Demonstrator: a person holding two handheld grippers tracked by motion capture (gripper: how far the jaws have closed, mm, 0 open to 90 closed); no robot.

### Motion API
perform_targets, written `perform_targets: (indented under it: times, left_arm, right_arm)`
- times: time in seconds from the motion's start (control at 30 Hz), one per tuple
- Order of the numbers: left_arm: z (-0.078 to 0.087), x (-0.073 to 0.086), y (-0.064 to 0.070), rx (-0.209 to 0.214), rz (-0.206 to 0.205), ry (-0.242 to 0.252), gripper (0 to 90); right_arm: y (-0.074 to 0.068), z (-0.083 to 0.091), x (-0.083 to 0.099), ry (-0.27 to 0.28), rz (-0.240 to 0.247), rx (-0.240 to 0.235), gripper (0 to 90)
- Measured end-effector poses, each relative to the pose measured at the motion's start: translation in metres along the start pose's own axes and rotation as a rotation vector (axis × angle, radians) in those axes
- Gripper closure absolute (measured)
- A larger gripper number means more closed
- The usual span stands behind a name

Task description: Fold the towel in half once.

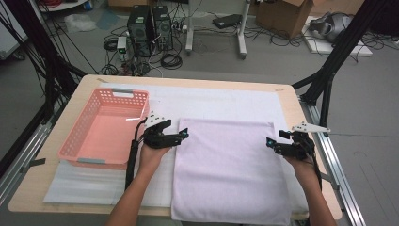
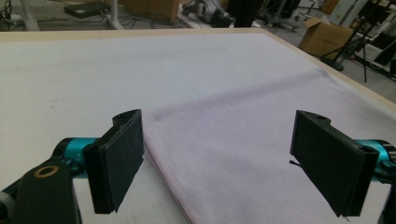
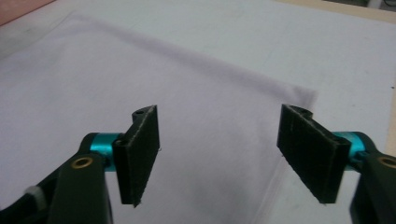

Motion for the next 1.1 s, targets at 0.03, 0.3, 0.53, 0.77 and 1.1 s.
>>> perform_targets:
  times: [0.03,0.3,0.53,0.77,1.1]
  left_arm:
    - [0.005,0.002,0.003,0.008,-0.01,0.008,17.7]
    - [0.023,0.013,0.007,0.075,-0.021,0.018,20.4]
    - [0.03,0.011,0.01,0.084,-0.045,0.037,20.5]
    - [0.031,0.011,0.009,0.079,0.0,0.034,17.9]
    - [0.025,0.008,0.017,0.078,-0.012,0.033,19.3]
  right_arm:
    - [-0.004,0.003,0.003,0.004,0.006,-0.005,23.9]
    - [-0.024,0.023,0.026,0.019,0.021,-0.004,18.9]
    - [-0.027,0.025,0.034,0.069,-0.01,0.004,18.4]
    - [-0.034,0.012,0.032,0.043,0.018,-0.011,18.2]
    - [-0.033,0.01,0.033,0.046,0.015,-0.02,18.2]
Point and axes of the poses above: each handheld gripper's, and its own axes: z roughly backward along the jaws, x roughly out of its underside, y roughly to its right, the point moved 2 cm from there along -z, roughly forward along the jaws, and after that the axes turned 2 degrees about z, right-handed, at the moved point
